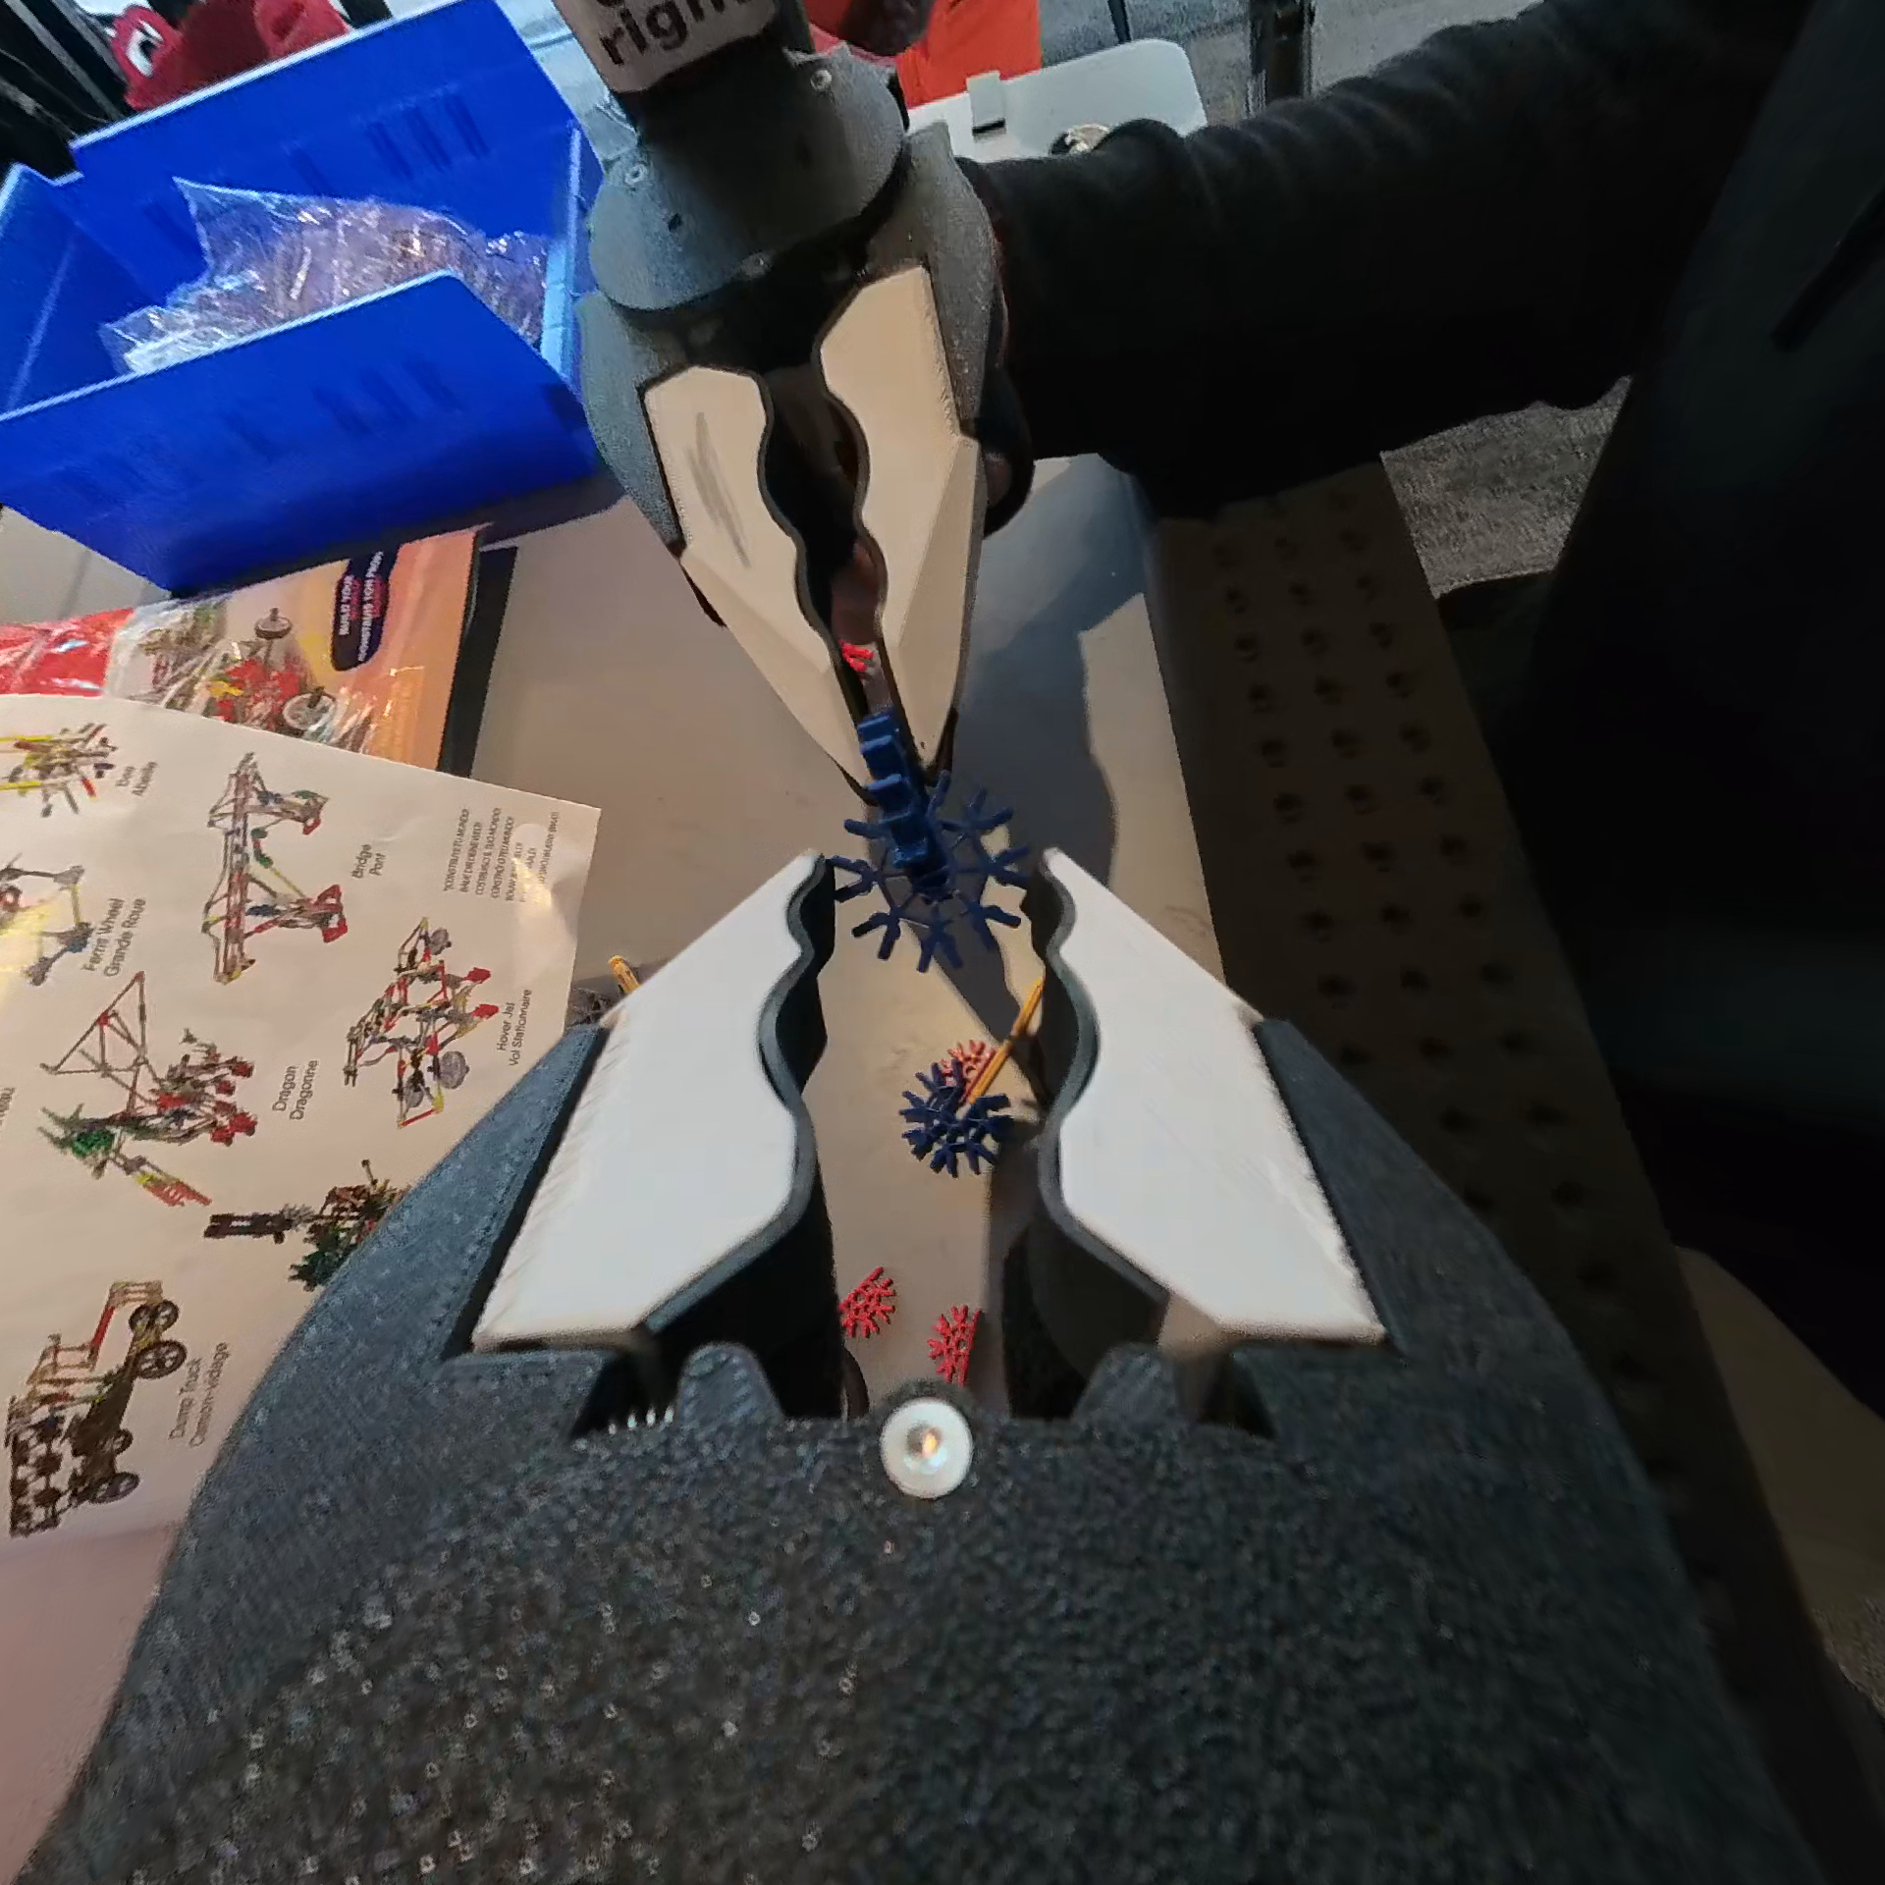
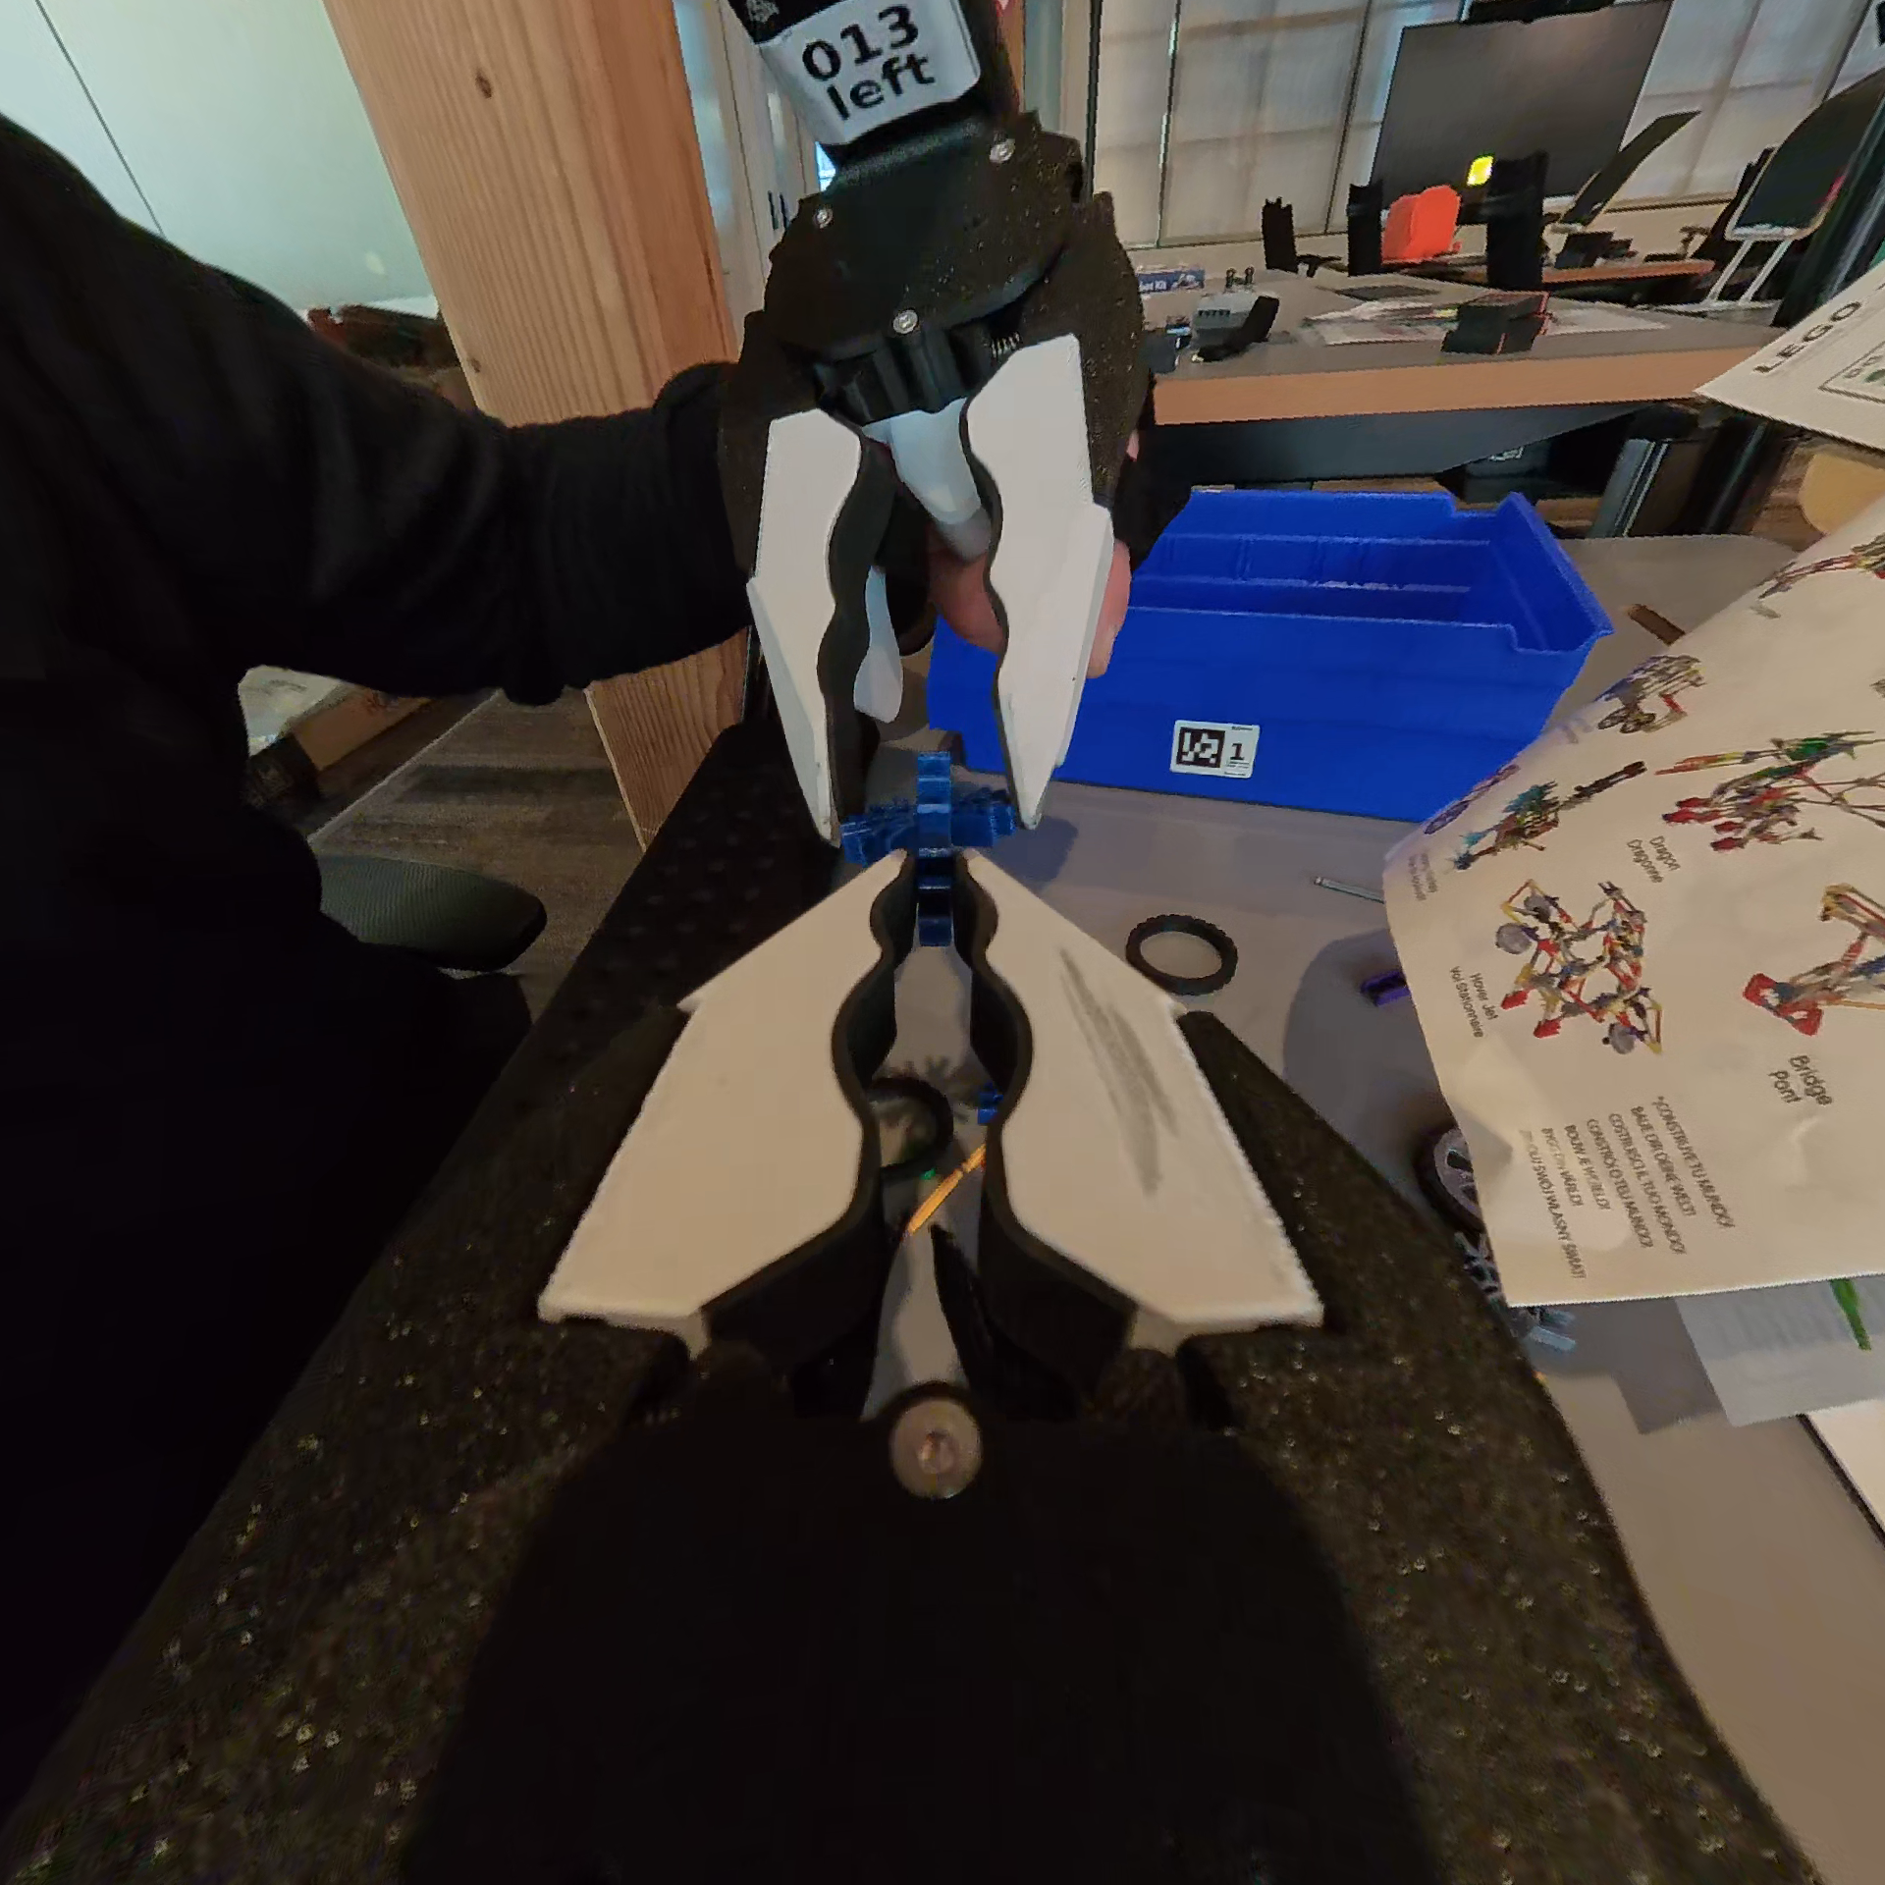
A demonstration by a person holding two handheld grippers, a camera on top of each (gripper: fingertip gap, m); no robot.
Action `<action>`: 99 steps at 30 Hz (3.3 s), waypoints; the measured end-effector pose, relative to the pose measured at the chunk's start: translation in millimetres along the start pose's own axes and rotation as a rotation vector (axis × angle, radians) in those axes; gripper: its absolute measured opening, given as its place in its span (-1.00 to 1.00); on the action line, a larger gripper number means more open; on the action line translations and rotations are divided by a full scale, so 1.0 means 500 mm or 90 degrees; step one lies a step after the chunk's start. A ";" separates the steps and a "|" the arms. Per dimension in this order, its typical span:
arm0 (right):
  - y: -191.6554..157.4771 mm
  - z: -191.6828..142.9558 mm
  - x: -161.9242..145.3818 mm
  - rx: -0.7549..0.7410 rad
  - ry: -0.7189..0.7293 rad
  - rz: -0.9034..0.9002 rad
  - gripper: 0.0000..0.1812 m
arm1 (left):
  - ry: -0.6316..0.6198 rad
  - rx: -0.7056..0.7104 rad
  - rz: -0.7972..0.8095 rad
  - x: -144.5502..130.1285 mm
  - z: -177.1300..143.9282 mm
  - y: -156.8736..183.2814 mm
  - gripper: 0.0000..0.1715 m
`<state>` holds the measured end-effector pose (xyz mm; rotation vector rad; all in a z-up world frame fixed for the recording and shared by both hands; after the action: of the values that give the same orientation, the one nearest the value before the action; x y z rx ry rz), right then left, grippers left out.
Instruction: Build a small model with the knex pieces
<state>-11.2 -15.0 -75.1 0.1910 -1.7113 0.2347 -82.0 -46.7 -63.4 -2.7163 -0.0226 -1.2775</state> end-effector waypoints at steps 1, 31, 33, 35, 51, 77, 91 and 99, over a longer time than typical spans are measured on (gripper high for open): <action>-0.002 0.001 -0.001 0.003 -0.003 -0.002 -0.94 | -0.005 -0.004 0.002 0.000 0.001 0.001 -0.56; -0.031 0.034 -0.089 0.033 -0.183 -0.057 -0.95 | -0.064 -0.046 0.016 -0.064 0.074 0.049 -0.61; -0.027 0.031 -0.104 0.027 -0.212 -0.062 -0.95 | -0.080 -0.033 0.021 -0.075 0.091 0.048 -0.61; -0.026 0.033 -0.120 0.024 -0.240 -0.070 -0.95 | -0.094 -0.023 0.020 -0.087 0.105 0.048 -0.60; -0.028 0.044 -0.189 0.011 -0.375 -0.111 -0.94 | -0.136 0.064 -0.028 -0.167 0.167 0.056 -0.57; -0.021 0.050 -0.206 -0.005 -0.396 -0.171 -0.96 | -0.039 0.041 -0.094 -0.181 0.173 0.053 -0.58; -0.020 0.037 -0.203 -0.019 -0.396 -0.163 -0.79 | -0.043 0.040 -0.073 -0.181 0.179 0.047 -0.58; -0.015 0.016 -0.206 -0.039 -0.424 -0.166 -0.94 | -0.042 0.034 -0.081 -0.182 0.179 0.046 -0.58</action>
<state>-1.4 -25.0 -177.7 0.4831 -2.3208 -0.0904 -69.8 -53.3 -192.3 -2.7493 -0.2366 -1.1996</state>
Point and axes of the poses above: each gripper's, where its closed fingertips meet, z out along the fingers, x out of its top, y = z × x across the jaws, the point moved 4 cm from there along -z, back along the fingers, and after that the axes turned 6 degrees about -x, right-handed, at the moved point
